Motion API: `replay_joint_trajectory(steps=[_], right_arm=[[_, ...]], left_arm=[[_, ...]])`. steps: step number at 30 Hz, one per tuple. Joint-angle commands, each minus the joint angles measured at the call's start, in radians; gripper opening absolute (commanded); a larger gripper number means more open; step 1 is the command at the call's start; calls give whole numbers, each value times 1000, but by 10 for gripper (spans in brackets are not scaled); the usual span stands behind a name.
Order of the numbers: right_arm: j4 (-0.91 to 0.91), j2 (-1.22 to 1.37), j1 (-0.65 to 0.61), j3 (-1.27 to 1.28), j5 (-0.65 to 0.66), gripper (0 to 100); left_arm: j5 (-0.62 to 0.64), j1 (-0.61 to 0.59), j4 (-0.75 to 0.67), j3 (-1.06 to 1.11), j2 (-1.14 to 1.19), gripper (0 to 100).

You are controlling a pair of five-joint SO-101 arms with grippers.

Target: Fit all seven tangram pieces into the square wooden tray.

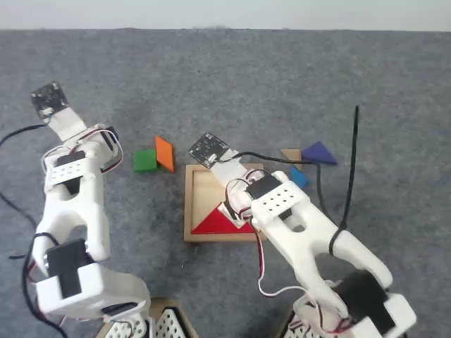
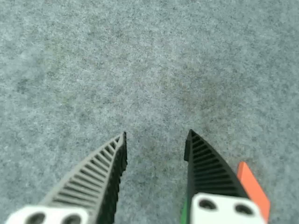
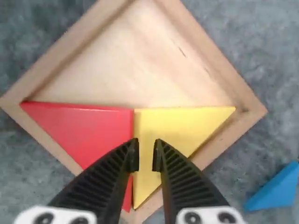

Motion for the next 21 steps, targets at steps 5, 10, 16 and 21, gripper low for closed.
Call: replay_joint_trajectory(steps=[5, 10, 16, 21], right_arm=[[-71, -5, 2, -9, 6, 58], [-74, 65, -19, -12, 12, 58], [-71, 16, -87, 9, 14, 58], [-81, 8, -22, 11, 9, 58]], left_arm=[[11, 5, 2, -54, -5, 199], [11, 5, 2, -54, -3, 199], [11, 3, 2, -54, -3, 199], [11, 5, 2, -54, -6, 199]])
